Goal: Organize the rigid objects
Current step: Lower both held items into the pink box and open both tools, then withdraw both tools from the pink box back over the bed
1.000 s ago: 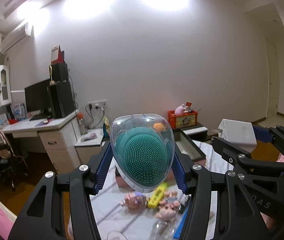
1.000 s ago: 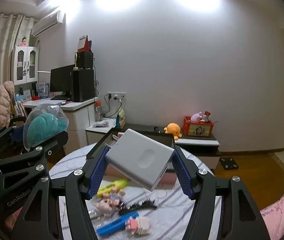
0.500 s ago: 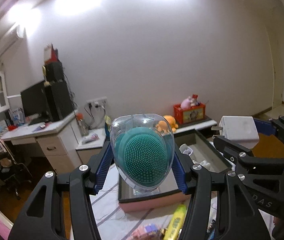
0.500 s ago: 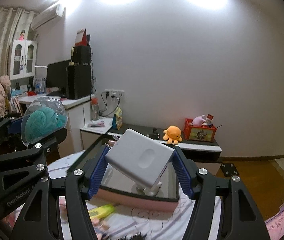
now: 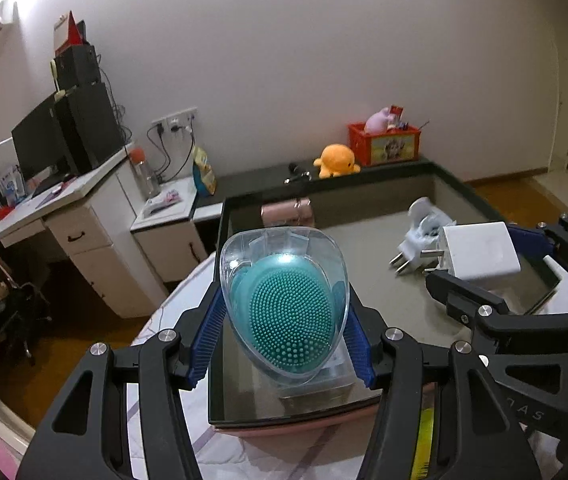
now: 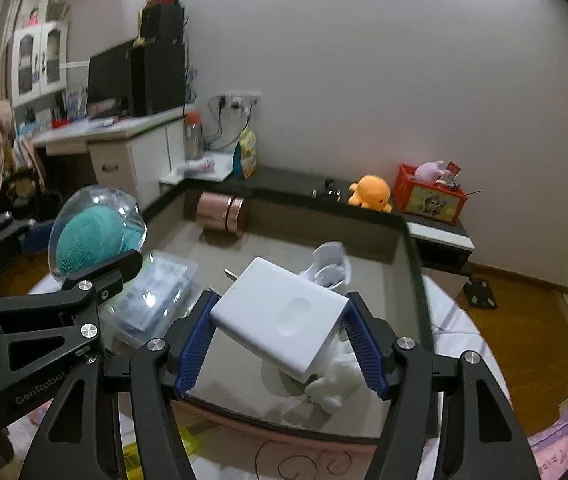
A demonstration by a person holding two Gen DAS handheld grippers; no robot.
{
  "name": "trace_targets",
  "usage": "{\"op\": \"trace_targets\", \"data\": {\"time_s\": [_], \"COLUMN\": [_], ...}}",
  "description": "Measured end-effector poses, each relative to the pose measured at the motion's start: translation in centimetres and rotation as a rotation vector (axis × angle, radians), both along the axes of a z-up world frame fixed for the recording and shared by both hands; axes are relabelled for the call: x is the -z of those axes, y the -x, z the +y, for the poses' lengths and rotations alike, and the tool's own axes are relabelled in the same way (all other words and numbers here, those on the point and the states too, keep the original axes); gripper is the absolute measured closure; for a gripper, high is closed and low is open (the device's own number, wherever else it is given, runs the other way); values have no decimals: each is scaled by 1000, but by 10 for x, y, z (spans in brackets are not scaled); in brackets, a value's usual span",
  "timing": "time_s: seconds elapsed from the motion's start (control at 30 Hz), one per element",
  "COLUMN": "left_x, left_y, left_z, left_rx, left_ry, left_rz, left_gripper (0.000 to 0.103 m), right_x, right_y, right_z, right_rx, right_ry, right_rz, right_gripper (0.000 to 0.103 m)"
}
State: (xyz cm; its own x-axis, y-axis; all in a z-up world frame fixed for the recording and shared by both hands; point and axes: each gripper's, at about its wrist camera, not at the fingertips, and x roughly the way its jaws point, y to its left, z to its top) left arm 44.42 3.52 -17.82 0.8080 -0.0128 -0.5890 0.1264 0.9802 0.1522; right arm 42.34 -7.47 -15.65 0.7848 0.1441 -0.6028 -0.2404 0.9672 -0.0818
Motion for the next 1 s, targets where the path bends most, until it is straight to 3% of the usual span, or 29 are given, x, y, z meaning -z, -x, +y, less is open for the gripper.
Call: {"op": "trace_targets", "data": {"time_s": [0.27,0.37,0.47,0.53,0.77,0.9,1.0], "left_x": [13,5,-8,-17,-69,-96,-108], "left_y": [-7,-3,6,18,98,157,197], "left_z": [6,7,16,21,31,34,30], "left_rx": [-23,-40,-54,-64,-83,-70,-73], "left_ry": [-24,-33,-3,16,44,75,81], "left_rz": [39,25,4,-22,-182,-292,-357], "left_gripper": [45,36,24,18,7,0,0], "right_x": [19,14,3,-5,-53,-81,-98], "right_y": [-15,-11,-4,2,62,118,158], "right_z": [9,8,3,-1,-3,-13,-21], "right_rx": [-30,-28,1,-5,-20,-3,-17], "right_ry": [26,21,18,-7,-49,-79,-128], "right_rz": [62,54,24,13,-85,-182,-244], "right_gripper": [37,35,21,20,14,0,0]}}
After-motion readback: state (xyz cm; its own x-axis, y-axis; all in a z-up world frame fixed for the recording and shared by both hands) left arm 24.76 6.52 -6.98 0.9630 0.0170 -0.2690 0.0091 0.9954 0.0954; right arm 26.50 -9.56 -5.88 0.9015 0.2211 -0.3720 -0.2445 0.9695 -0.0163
